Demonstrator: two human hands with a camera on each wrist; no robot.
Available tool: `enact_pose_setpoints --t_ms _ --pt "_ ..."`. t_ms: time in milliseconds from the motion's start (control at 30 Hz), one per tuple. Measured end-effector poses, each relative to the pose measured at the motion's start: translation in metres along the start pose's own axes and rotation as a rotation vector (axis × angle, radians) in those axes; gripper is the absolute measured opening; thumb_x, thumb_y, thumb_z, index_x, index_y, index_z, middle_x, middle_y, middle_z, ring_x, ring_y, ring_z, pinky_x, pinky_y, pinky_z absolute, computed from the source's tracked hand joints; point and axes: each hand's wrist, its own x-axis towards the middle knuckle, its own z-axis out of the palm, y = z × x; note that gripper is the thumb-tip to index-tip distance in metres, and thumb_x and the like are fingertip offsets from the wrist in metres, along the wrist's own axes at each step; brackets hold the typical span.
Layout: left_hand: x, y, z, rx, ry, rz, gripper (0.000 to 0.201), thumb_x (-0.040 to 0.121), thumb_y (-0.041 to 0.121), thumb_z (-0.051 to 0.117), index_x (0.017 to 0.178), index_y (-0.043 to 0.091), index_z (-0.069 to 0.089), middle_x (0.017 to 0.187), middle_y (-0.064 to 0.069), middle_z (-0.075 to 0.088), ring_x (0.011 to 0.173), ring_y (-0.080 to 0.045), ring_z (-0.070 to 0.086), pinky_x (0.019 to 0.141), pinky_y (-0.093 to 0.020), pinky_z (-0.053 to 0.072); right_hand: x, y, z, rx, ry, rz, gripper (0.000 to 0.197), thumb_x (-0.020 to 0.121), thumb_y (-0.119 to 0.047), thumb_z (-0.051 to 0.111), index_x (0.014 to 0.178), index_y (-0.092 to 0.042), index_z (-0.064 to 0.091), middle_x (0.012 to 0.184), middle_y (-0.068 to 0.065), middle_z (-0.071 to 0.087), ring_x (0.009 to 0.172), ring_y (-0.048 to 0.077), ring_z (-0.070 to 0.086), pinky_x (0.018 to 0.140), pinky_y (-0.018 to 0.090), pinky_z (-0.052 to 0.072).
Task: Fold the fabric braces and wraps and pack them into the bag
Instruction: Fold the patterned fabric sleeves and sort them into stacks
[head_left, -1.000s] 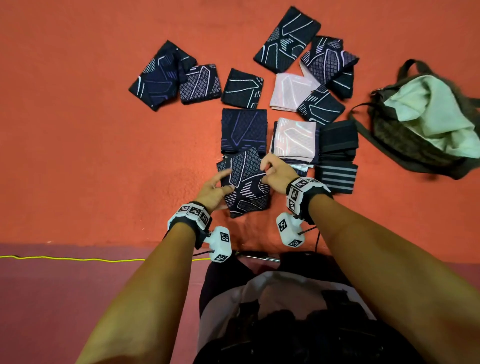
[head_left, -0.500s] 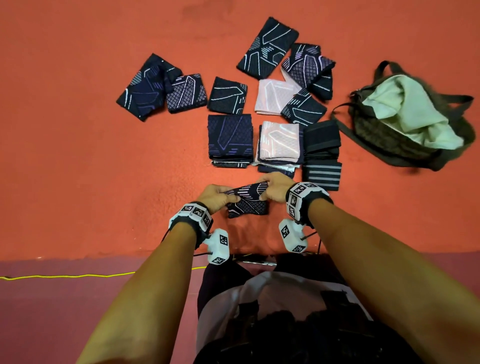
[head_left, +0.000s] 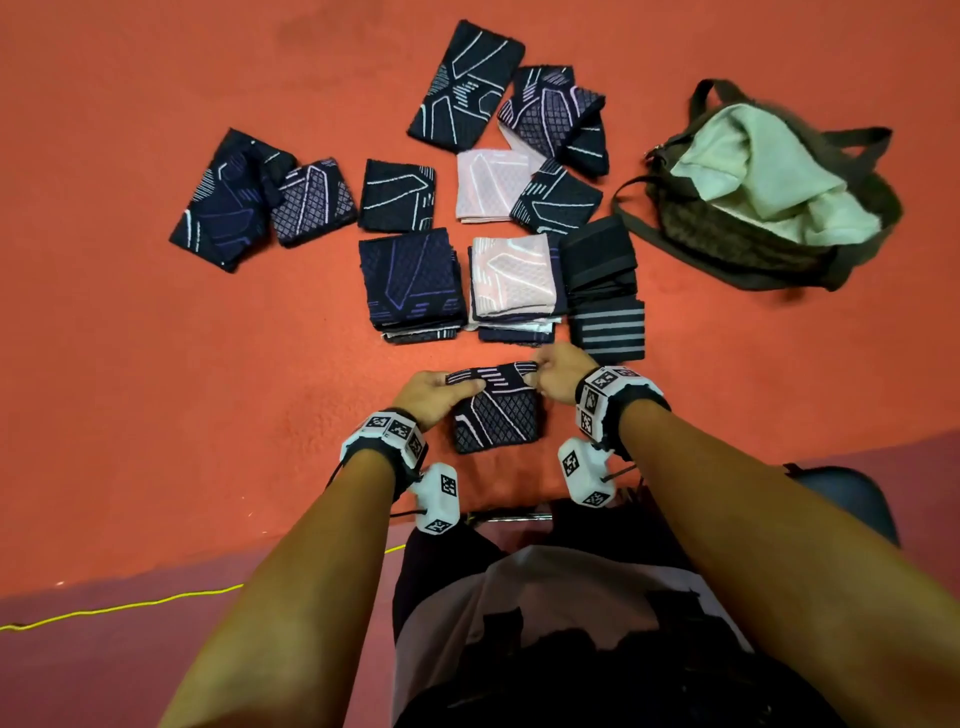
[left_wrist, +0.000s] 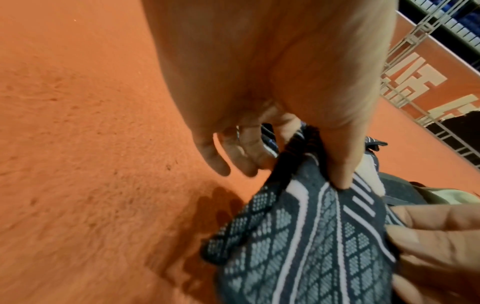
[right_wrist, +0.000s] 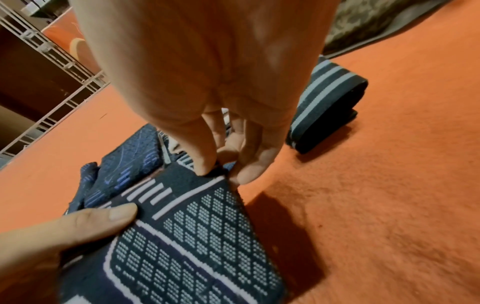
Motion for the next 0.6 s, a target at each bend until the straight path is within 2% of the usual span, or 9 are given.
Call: enact_pose_setpoints --t_ms 33,100,233,333,367,433,467,533,600 --pt "0.003 0.001 0.004 -0.026 -0.01 -0.011 0.019 0.089 0.023 0.074 0.098 0.007 0.074 0.086 0.001 0.075 0.072 -0.007 0.071 0.068 -0.015 0.053 -0.001 0.004 -0.001 0.006 0.022 0.006 0.006 0.089 -0.015 0.067 0.086 -0.01 0.067 0.084 0.012 0.068 0.089 0.032 0.067 0.084 0.038 0.055" --pt "0.007 0.005 0.013 -0.08 -0.029 -0.038 0.011 0.092 0.022 0.07 0.097 0.012 0.07 0.09 -0.002 0.075 0.083 -0.018 0.071 0.081 -0.03 0.056 0.0 0.01 -0.001 0.033 0.055 0.029 0.015 0.092 -0.018 0.063 0.103 -0.009 0.066 0.1 0.015 0.071 0.097 0.033 0.067 0.089 0.04 0.054" --pt "0.028 0.003 0.03 -0.093 0.011 -0.046 0.014 0.095 0.03 0.066 0.098 0.017 0.061 0.096 -0.003 0.074 0.086 -0.023 0.07 0.086 -0.043 0.056 0.009 0.019 -0.001 0.068 0.095 0.067 0.026 0.098 -0.024 0.054 0.119 -0.01 0.059 0.119 0.018 0.065 0.11 0.036 0.061 0.095 0.036 0.048" --pt "0.053 -0.008 0.041 -0.147 0.048 -0.078 0.062 0.079 0.046 0.077 0.122 0.007 0.055 0.117 -0.011 0.07 0.097 -0.027 0.07 0.093 -0.049 0.055 0.015 0.026 -0.001 0.069 0.119 0.078 0.046 0.101 -0.026 0.049 0.144 -0.012 0.042 0.129 0.021 0.06 0.117 0.038 0.057 0.101 0.036 0.044" --pt "0.054 -0.007 0.044 -0.151 0.049 -0.072 0.061 0.079 0.043 0.078 0.122 0.007 0.054 0.117 -0.012 0.069 0.097 -0.027 0.07 0.092 -0.048 0.056 0.017 0.029 0.0 0.069 0.133 0.08 0.047 0.102 -0.027 0.048 0.146 -0.011 0.04 0.128 0.022 0.06 0.117 0.038 0.057 0.099 0.035 0.043" --pt "0.054 -0.003 0.05 -0.156 0.05 -0.062 0.025 0.09 0.02 0.072 0.107 0.014 0.055 0.11 -0.011 0.069 0.09 -0.027 0.071 0.086 -0.046 0.058 0.021 0.035 0.0 0.077 0.15 0.089 0.04 0.101 -0.028 0.051 0.136 -0.007 0.046 0.124 0.022 0.061 0.116 0.037 0.058 0.095 0.034 0.043" --pt "0.056 -0.004 0.052 -0.152 0.045 -0.073 0.021 0.092 0.013 0.07 0.103 0.018 0.053 0.11 -0.011 0.069 0.09 -0.028 0.071 0.084 -0.047 0.059 0.023 0.037 -0.001 0.086 0.147 0.097 0.038 0.1 -0.028 0.055 0.132 -0.008 0.047 0.122 0.02 0.062 0.114 0.036 0.059 0.095 0.034 0.043" --pt "0.059 -0.006 0.055 -0.148 0.021 -0.095 0.026 0.09 0.004 0.068 0.101 0.021 0.051 0.114 -0.012 0.068 0.094 -0.03 0.071 0.086 -0.051 0.059 0.025 0.042 -0.001 0.094 0.134 0.086 0.04 0.095 -0.022 0.062 0.13 -0.012 0.044 0.111 0.016 0.065 0.105 0.034 0.062 0.09 0.034 0.045" --pt "0.067 -0.012 0.058 -0.124 0.042 -0.096 0.033 0.088 -0.004 0.067 0.104 0.019 0.05 0.12 -0.014 0.067 0.099 -0.03 0.068 0.09 -0.053 0.056 0.026 0.046 0.0 0.086 0.135 0.043 0.043 0.09 -0.01 0.059 0.128 -0.015 0.039 0.097 0.013 0.064 0.089 0.031 0.063 0.078 0.033 0.046"
